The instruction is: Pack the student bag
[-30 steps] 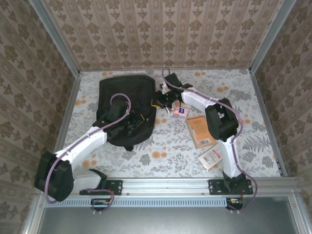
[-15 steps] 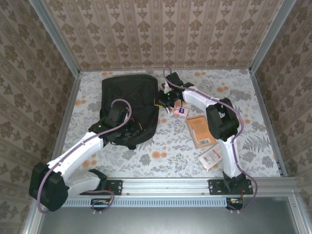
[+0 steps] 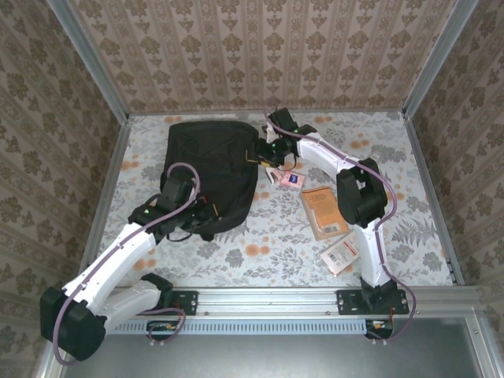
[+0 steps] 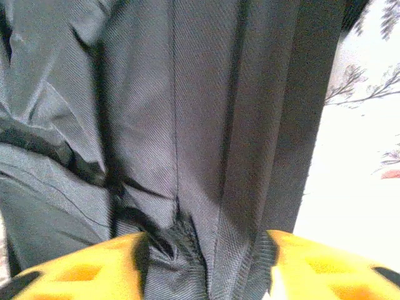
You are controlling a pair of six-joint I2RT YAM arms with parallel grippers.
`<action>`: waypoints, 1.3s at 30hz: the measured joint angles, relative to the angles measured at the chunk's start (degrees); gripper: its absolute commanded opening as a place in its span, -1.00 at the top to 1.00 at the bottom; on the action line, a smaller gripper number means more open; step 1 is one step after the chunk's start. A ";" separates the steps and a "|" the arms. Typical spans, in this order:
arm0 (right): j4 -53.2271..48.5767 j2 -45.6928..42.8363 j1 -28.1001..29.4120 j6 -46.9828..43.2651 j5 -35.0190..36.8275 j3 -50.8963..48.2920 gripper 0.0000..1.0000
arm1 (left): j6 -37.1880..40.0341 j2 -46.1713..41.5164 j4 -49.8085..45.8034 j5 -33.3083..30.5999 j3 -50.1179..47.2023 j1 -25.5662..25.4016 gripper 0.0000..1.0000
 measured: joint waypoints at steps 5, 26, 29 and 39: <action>-0.55 -4.85 0.52 1.62 4.07 -5.25 -0.24 | -0.02 2.34 1.95 0.72 -0.20 -0.87 1.00; 13.03 -27.04 8.13 19.52 2.62 -34.42 0.07 | -0.76 16.55 12.81 0.90 7.93 -8.68 1.00; 13.62 -26.80 8.13 19.69 2.56 -34.40 0.11 | -0.76 16.70 13.11 0.92 8.50 -8.83 1.00; 13.31 -25.86 8.13 19.19 2.67 -34.38 0.30 | -0.76 17.46 12.94 0.90 9.35 -8.85 1.00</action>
